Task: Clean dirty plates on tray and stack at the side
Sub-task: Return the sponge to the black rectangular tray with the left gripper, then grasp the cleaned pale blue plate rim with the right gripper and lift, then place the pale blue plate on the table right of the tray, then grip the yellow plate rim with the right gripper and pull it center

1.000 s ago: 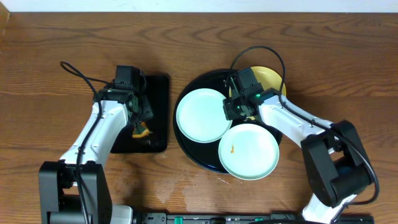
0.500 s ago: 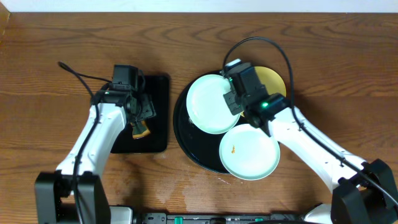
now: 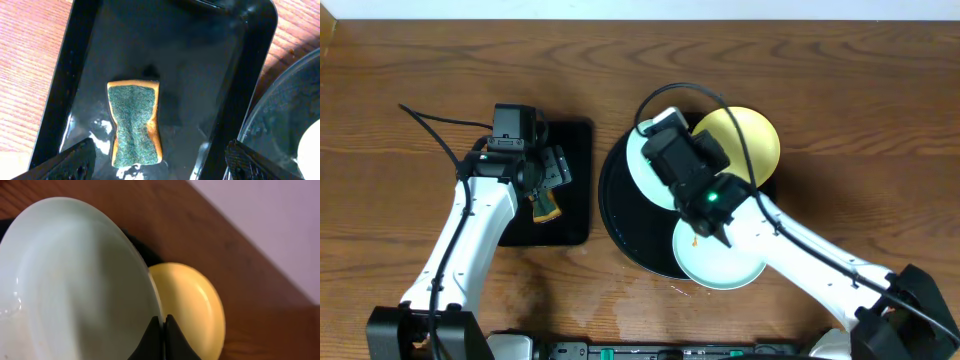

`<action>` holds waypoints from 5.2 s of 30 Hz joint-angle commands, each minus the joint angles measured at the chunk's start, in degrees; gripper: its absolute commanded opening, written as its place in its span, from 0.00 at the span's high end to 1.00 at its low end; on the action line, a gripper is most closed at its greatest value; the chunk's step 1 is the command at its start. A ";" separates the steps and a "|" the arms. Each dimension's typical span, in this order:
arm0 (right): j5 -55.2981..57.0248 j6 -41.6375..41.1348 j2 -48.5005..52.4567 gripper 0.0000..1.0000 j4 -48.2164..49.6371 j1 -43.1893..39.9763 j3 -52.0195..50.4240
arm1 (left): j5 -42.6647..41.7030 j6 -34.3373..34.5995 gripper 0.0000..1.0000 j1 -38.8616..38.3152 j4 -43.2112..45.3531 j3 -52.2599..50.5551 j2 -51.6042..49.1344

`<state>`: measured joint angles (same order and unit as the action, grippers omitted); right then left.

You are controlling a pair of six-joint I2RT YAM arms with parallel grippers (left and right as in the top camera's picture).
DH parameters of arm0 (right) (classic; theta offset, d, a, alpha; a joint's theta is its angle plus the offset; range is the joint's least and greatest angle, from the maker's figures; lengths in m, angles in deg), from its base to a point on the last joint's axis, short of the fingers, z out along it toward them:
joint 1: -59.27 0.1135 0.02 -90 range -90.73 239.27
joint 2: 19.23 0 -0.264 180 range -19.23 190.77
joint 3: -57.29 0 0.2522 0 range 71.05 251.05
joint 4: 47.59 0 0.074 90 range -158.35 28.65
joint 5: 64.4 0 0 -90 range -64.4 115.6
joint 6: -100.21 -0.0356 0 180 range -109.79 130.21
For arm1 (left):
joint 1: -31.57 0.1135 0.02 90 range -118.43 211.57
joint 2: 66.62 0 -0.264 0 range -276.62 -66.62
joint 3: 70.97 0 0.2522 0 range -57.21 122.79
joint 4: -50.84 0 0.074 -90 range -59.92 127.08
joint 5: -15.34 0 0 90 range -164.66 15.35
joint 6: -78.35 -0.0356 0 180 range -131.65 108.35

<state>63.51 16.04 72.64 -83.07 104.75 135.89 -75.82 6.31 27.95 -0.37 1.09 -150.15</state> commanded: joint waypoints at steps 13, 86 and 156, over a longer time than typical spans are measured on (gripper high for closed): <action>23.19 14.14 -3.43 0.99 8.37 10.73 1.16 | 0.11 -0.35 0.15 0.07 -0.20 0.09 0.04; 26.71 3.91 -3.43 0.99 5.99 10.36 1.16 | 0.11 -0.35 0.14 0.07 -0.20 0.09 0.04; -30.01 -15.17 9.73 0.67 -4.94 -39.47 -0.92 | 0.09 -0.13 0.13 0.07 -1.92 0.09 0.04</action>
<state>25.59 -0.64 79.00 -90.04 63.76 135.08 -75.82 6.31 27.95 -1.95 1.09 -150.15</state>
